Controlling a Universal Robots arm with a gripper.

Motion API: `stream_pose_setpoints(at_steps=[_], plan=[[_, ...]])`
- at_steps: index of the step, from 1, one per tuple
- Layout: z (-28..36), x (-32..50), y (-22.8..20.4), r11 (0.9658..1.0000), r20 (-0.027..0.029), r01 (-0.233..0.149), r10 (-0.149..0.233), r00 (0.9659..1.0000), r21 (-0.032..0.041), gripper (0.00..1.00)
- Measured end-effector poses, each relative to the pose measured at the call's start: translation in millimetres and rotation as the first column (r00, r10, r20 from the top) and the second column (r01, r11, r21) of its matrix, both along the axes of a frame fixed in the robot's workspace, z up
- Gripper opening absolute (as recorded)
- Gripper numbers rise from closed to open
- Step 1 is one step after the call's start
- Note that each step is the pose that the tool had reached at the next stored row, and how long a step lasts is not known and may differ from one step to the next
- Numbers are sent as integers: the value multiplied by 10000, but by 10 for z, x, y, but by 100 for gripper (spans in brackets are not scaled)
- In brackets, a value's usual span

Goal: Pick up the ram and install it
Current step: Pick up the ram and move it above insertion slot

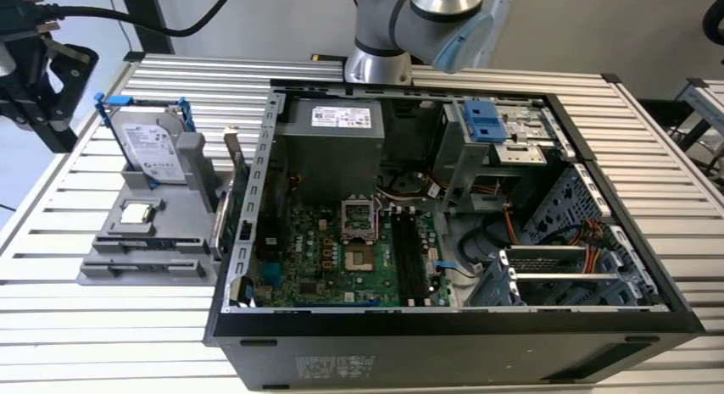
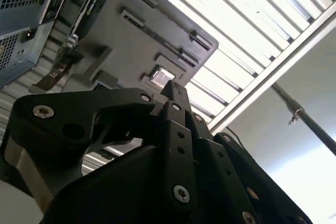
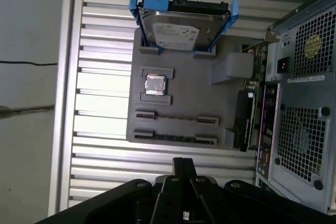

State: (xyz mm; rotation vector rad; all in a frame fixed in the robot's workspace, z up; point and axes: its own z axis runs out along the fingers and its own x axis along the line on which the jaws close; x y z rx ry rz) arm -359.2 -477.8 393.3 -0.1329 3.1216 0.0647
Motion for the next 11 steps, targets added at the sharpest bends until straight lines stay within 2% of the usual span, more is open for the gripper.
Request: stream_pose_setpoints(at_steps=[3, 6, 9, 11], plan=[[3, 0, 0, 9993, 0, -373, 373, 9993, -31, 0], [6, 0, 0, 9970, -2, -772, 772, 9970, -58, 0], [8, 0, 0, 9928, -2, -1196, 1196, 9928, -72, 0], [8, 0, 0, 9887, -3, -1497, 1497, 9887, -83, 0]])
